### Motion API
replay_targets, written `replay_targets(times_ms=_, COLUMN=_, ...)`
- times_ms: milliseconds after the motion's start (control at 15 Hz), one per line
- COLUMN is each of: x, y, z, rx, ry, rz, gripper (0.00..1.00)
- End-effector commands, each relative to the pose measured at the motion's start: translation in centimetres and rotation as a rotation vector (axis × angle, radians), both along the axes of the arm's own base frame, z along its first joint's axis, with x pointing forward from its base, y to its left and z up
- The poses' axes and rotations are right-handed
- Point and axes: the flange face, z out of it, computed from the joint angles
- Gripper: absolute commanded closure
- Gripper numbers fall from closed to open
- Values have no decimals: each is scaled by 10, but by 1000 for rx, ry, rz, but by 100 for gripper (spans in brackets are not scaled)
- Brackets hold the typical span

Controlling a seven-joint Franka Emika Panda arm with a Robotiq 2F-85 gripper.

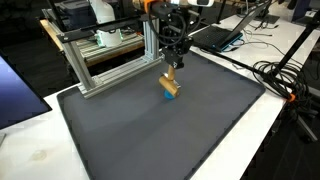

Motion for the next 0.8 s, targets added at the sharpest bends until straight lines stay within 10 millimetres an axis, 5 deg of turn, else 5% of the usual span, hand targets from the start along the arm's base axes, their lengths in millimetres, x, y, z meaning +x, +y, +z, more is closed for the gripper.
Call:
replay_targets(times_ms=0, x=3, y=7, z=-10, rx=19, ry=9, rz=0, gripper=78)
replay_targets(times_ms=733, x=2, y=11, z=-59, rx=44, ry=52, rz=-14, gripper=78)
